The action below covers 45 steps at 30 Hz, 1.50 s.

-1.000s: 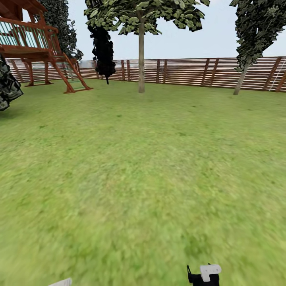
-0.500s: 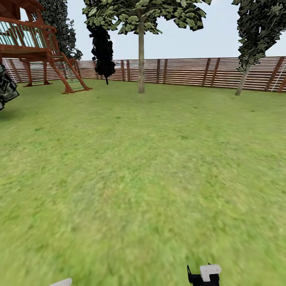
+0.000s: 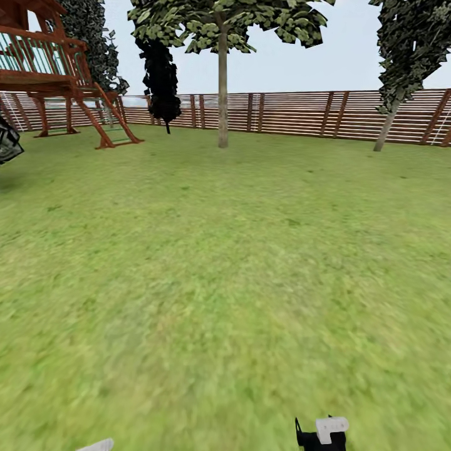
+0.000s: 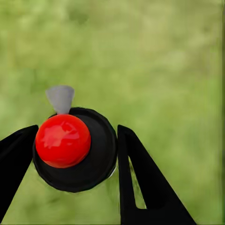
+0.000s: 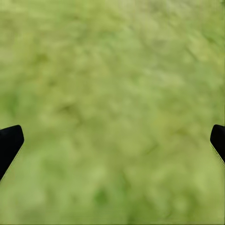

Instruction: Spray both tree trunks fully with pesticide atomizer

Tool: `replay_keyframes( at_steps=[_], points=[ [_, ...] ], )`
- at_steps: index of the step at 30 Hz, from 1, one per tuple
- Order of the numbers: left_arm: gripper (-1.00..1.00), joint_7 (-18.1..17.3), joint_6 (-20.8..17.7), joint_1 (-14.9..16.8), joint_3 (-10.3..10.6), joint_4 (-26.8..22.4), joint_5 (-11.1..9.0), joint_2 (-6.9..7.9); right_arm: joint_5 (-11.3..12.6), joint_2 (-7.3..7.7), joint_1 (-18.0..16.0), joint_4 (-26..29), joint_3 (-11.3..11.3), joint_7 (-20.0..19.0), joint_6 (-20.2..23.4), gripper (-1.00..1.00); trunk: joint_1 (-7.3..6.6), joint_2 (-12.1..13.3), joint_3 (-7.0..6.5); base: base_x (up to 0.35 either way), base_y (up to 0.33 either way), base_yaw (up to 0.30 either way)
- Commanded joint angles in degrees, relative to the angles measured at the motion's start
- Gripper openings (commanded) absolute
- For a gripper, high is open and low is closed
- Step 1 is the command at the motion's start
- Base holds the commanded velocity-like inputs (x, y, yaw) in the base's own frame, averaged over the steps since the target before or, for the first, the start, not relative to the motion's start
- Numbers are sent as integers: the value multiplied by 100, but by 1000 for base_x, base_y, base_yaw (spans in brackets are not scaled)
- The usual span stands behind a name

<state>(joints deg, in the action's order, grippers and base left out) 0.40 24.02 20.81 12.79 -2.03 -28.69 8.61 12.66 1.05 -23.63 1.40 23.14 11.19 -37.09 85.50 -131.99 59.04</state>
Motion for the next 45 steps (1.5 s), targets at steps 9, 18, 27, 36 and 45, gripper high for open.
replay_keyframes(
  at_steps=[9,18,27,36,45],
  points=[
    [-100,4,15,2,48,1,-41,1,34,0,-2,1,50,23,-8,100,3,-2,5,339,0,0],
    [-100,4,15,2,48,1,-42,1,34,0,-2,1,50,23,-8,100,3,-2,5,339,0,0],
    [-100,4,12,2,48,1,-43,1,34,0,-2,1,50,23,-8,100,3,-2,5,339,0,0],
    [-100,4,14,2,48,1,-42,1,34,0,-2,1,49,23,-8,100,3,-2,5,339,0,0],
    [-100,4,15,2,48,1,-41,1,34,0,-2,1,50,24,-8,100,3,-2,5,339,0,0]
  ],
)
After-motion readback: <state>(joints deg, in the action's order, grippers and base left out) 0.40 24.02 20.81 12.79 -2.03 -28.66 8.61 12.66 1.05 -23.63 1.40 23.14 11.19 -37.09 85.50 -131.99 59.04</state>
